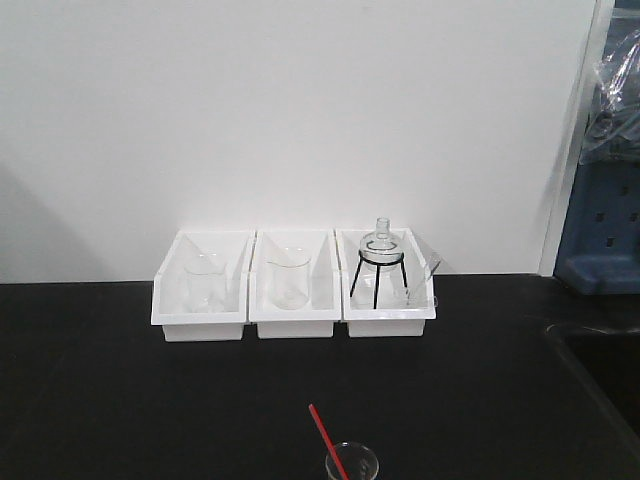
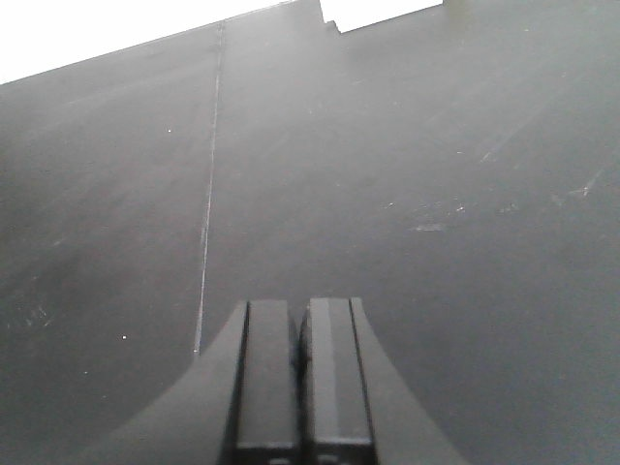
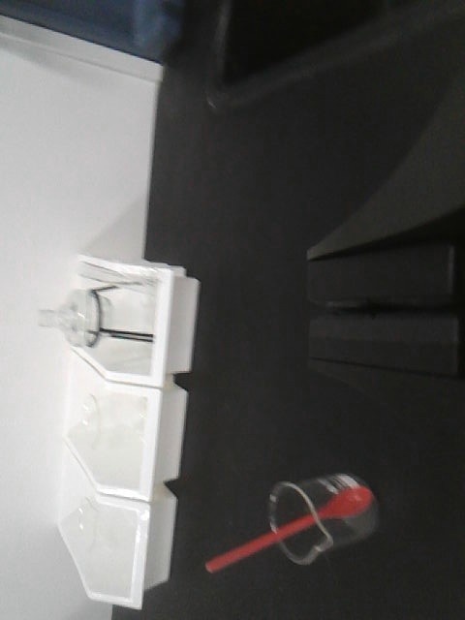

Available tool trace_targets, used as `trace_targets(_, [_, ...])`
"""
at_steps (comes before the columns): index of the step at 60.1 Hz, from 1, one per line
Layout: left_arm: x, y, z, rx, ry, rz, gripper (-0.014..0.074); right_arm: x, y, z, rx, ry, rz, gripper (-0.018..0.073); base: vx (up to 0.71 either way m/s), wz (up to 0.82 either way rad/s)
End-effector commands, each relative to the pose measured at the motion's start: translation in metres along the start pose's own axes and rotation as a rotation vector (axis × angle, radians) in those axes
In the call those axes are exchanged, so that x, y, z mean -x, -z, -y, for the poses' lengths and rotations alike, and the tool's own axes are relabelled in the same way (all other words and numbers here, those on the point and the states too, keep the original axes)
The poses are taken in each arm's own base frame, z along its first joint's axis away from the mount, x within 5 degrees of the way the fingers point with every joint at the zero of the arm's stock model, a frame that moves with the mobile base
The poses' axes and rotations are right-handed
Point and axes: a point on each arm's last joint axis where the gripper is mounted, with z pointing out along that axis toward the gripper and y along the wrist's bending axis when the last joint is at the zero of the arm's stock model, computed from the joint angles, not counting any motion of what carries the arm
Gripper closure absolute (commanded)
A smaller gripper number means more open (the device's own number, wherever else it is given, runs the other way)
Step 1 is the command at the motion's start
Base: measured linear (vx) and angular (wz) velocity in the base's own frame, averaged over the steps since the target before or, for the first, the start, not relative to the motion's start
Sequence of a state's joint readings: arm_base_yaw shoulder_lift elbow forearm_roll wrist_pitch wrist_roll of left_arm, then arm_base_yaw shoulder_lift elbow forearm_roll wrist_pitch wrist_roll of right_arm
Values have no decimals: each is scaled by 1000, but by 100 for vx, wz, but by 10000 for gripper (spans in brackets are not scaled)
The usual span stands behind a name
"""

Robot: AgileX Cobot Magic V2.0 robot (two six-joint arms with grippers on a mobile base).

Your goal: Grab beaker from right and move to left

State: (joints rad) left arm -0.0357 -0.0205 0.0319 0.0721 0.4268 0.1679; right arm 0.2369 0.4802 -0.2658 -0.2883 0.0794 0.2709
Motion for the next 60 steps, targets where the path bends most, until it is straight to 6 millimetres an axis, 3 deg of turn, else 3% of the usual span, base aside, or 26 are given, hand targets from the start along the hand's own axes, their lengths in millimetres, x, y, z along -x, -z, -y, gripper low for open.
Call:
trace_targets(1, [2, -2, 0, 4, -1, 65, 603, -4, 5, -3, 31, -22, 136, 567, 0, 0])
trace_targets(11, [2, -2, 0, 4, -1, 65, 603, -39, 15, 0, -6, -6, 217, 567, 0, 0])
trace_targets(20, [2, -2, 0, 4, -1, 65, 603, -59, 22, 5, -74, -8, 254, 567, 0, 0])
trace_targets(41, [2, -2, 0, 4, -1, 65, 603, -74, 39, 11, -209, -89, 203, 567, 0, 0])
trace_targets(60, [2, -2, 0, 4, -1, 65, 603, -75, 39, 11, -209, -105, 192, 567, 0, 0])
